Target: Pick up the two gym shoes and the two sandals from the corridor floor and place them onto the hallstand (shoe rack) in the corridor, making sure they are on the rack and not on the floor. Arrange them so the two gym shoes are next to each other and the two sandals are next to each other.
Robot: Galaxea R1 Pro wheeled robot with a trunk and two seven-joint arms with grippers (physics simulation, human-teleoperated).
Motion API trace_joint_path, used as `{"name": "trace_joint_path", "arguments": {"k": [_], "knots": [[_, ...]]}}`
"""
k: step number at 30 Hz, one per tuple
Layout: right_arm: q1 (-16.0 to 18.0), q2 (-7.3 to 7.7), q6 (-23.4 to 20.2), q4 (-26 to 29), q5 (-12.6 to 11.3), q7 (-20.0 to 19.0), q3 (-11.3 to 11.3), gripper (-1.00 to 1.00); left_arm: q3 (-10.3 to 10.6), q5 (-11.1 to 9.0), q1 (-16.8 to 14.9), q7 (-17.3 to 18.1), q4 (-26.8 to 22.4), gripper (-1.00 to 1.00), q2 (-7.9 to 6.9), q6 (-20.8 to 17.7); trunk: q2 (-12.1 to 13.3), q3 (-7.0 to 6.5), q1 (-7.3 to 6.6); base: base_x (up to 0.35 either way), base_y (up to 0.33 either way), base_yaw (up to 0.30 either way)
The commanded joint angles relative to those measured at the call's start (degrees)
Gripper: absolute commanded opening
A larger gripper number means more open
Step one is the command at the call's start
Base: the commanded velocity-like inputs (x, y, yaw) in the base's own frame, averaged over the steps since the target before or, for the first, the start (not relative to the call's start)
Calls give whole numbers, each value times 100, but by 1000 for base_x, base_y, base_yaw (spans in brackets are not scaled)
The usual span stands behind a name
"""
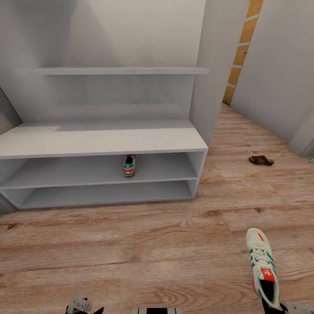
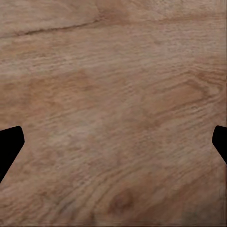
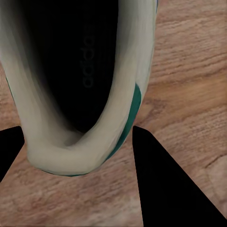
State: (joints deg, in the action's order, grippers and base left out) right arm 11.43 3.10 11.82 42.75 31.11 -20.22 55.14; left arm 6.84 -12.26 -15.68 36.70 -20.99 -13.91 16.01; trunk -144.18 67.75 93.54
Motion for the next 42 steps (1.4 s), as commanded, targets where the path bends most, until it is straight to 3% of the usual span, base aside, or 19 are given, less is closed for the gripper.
{"name": "trace_joint_path", "arguments": {"k": [1,8,11,12,15,16,18,19,21,26,42], "knots": [[9,-6,32,-7,43,-52,39,-100,46,-57,37,-10,17,100,-2,60,-2,4,-1,0,0,0],[9,-18,39,-60,30,-42,32,-100,32,-87,112,-21,31,100,-1,161,-2,4,-1,0,0,0],[9,-38,39,-60,23,-37,32,-100,-32,-181,123,12,32,100,-4,177,-2,4,-1,0,0,0],[9,-59,39,-54,19,-35,32,-100,-99,-325,144,59,33,100,-11,226,-2,4,-1,0,0,0],[9,-61,39,-45,17,-34,32,-100,-106,-340,150,90,33,100,-38,248,-2,4,-1,0,0,0],[9,-65,39,-26,13,-36,32,-100,-160,-424,157,511,40,100,-185,269,-2,4,-1,0,0,0],[9,-68,39,-27,12,-35,32,-100,-208,-479,160,596,44,100,-198,273,-2,4,-1,0,0,0],[9,-71,39,-30,15,-34,32,-100,-407,-660,272,752,37,100,-255,312,-2,4,-1,0,0,0],[9,-68,39,-37,17,-34,32,-100,-526,-707,300,777,35,100,-274,323,-2,4,-1,0,0,0],[9,-66,39,-46,18,-34,32,-100,-630,-735,322,797,27,100,-286,337,-2,4,-1,-71,66,0],[9,-71,39,-57,18,-34,32,-100,-657,-734,328,803,29,100,-286,333,-2,4,-1,-147,244,0]]}}
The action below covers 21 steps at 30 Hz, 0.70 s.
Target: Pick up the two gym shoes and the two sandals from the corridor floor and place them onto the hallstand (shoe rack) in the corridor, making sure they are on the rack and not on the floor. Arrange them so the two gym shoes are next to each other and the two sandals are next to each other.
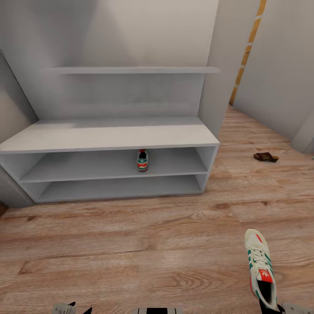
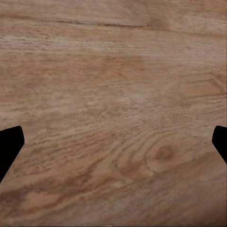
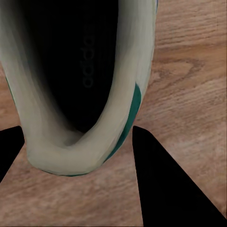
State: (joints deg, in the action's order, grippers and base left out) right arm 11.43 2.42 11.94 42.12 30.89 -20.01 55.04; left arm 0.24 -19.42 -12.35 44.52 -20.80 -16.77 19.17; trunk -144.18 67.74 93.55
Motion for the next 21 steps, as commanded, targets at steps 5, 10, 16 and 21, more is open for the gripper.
{"name": "trace_joint_path", "arguments": {"k": [5,10,16,21], "knots": [[8,-5,28,8,38,-56,42,-100,2,-20,-4,16,9,100,-2,17,-2,4,-1,-14,303,25],[8,-5,28,18,38,-56,42,-100,2,-23,-4,15,7,100,-2,17,-2,4,-1,-4,307,161],[8,-5,28,23,36,-56,42,-100,2,-19,-4,13,12,100,-2,17,-2,4,-1,-1,194,252],[8,-5,28,42,33,-56,48,-100,2,-18,-4,13,9,100,-2,17,-2,4,-1,0,19,177]]}}
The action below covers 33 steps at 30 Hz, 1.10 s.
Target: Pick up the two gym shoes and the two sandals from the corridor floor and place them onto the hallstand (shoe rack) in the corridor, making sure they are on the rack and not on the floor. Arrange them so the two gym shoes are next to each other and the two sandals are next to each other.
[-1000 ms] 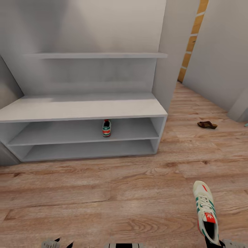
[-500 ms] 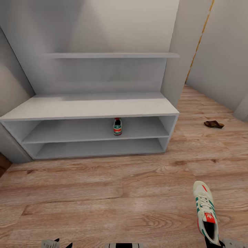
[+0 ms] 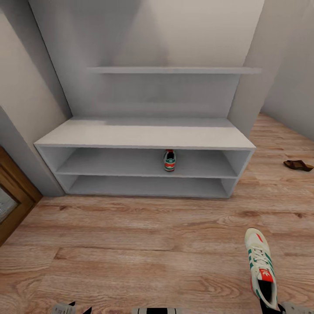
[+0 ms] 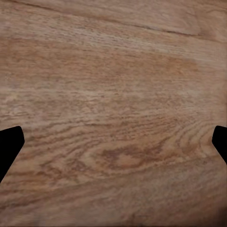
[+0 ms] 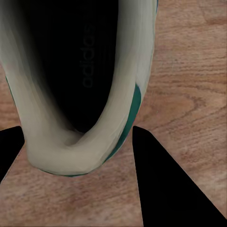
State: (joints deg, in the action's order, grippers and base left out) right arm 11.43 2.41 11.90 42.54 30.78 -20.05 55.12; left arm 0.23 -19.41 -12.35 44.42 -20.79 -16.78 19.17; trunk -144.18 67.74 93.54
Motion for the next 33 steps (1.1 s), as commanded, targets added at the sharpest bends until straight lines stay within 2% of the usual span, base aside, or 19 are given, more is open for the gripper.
{"name": "trace_joint_path", "arguments": {"k": [1,14,20,21,23,24,26,27,29,31,33], "knots": [[8,-3,31,4,43,-54,41,-100,3,-19,-4,23,7,100,-1,17,-2,4,-1,0,4,44],[8,-3,26,43,47,-59,33,-100,11,-39,-43,98,-125,100,-1,-7,-2,4,-1,0,1,6],[9,-86,15,-139,76,-56,-114,-100,28,-15,-115,880,-376,100,-1,-158,-2,4,-1,0,0,0],[9,-132,7,-179,78,-46,-275,-100,28,-16,-182,1117,-474,100,-1,-261,-2,4,-1,0,0,0],[10,-168,-5,-201,76,-37,-499,-100,29,-17,-258,1320,-568,100,-1,-418,-2,4,-1,0,0,0],[18,-194,-19,-214,71,-18,-750,-100,26,-19,-325,1472,-642,100,-1,-601,-2,4,-1,0,0,0],[29,-213,-54,-222,64,29,-993,-100,24,-22,-374,1575,-691,100,-1,-766,-2,4,-1,0,0,0],[57,-231,-148,-226,56,114,-1213,-100,23,-24,-405,1646,-722,100,-1,-886,-2,4,-1,0,0,0],[126,-267,-322,-227,51,233,-1408,-100,20,-22,-424,1688,-740,100,-1,-961,-2,4,-1,0,0,0],[330,-376,-705,-228,46,429,-1654,-100,13,-22,-432,1722,-751,100,-1,-1017,-2,4,-1,0,0,0],[514,-467,-1001,-228,45,562,-1788,-100,6,-21,-436,1733,-754,100,-1,-1037,-2,4,-1,0,0,0]]}}
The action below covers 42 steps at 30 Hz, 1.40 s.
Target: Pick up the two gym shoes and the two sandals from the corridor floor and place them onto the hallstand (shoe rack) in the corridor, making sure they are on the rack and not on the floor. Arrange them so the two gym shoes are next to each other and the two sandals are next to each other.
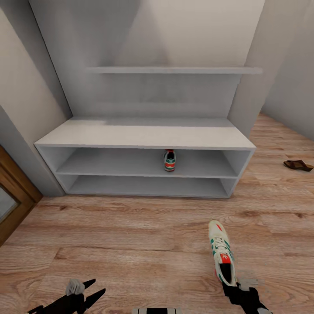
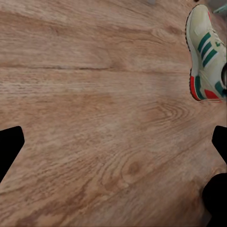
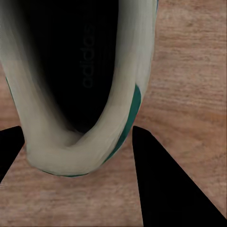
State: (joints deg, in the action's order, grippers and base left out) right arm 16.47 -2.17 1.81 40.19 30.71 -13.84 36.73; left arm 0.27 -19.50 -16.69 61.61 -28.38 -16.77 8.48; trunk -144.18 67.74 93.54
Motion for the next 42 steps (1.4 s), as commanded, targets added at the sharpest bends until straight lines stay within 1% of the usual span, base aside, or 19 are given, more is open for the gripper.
{"name": "trace_joint_path", "arguments": {"k": [1,3,4,6,7,10,12,13,14,17,18,20,26,27,30,34,37,39,42], "knots": [[109,-59,-138,5,51,9,-7,-100,0,-13,-6,18,2,100,-2,25,-2,5,-1,0,0,0],[309,-165,-408,-1,50,139,-109,-100,-2,-20,-14,34,-4,100,-7,9,-2,5,-1,0,0,0],[509,-275,-641,-6,50,274,-200,-100,-5,-28,-20,55,-12,100,-16,-5,-2,5,-1,0,0,0],[704,-382,-825,-16,49,417,-292,-100,-3,-37,-33,91,-17,100,-28,-19,-2,5,-1,0,0,0],[897,-487,-977,-25,49,574,-393,-100,-2,-41,-63,139,-21,100,-38,-33,-2,5,-1,0,0,0],[1180,-642,-1177,-31,49,835,-569,-100,0,-43,-116,219,-24,100,-46,-52,-2,5,-1,0,0,0],[1448,-767,-1362,-34,46,1124,-740,-100,4,-42,-157,287,-25,100,-50,-67,-2,5,-1,0,0,0],[1618,-783,-1479,-35,44,1308,-823,-100,5,-40,-172,320,-23,100,-52,-73,-2,5,-1,0,0,0],[1701,-783,-1536,-36,43,1390,-853,-100,6,-39,-177,331,-22,100,-50,-75,-2,5,-1,0,0,0],[2191,-783,-1771,-49,34,1658,-943,-100,8,-43,-194,374,-21,100,-65,-81,-2,5,-1,0,0,0],[2256,-783,-1794,-50,34,1678,-950,-100,8,-43,-196,379,-22,100,-72,-81,-2,5,-1,0,0,0],[2663,-783,-2021,-48,31,1748,-971,-100,1,-63,-200,439,-25,100,-146,-83,-2,5,-1,0,0,0],[3079,-783,-2297,-53,31,1760,-975,-100,-1,-63,-203,621,-27,100,-177,-90,-2,5,-1,0,0,0],[3355,-783,-2507,-59,25,1761,-975,-100,-1,-63,-203,653,-27,100,-185,-88,-2,5,-1,0,0,0],[3471,-783,-2736,-47,20,1743,-975,-100,-1,-63,-203,661,-27,100,-186,-89,-2,5,-1,0,0,0],[3488,-783,-2770,-44,-132,1731,-975,-100,-1,-63,-203,666,-27,100,-188,-89,-2,5,-1,0,0,0],[3492,-783,-2783,-41,-375,1729,-978,-100,-1,-63,-203,667,-27,100,-187,-89,-2,5,-1,0,0,0],[3493,-783,-2788,-37,-629,1728,-983,-100,-1,-63,-203,672,-27,100,-186,-87,-2,5,-1,0,0,0],[3494,-783,-2790,-42,-790,1727,-990,-100,-1,-63,-203,684,-27,100,-191,-89,-2,5,-1,0,0,0]]}}
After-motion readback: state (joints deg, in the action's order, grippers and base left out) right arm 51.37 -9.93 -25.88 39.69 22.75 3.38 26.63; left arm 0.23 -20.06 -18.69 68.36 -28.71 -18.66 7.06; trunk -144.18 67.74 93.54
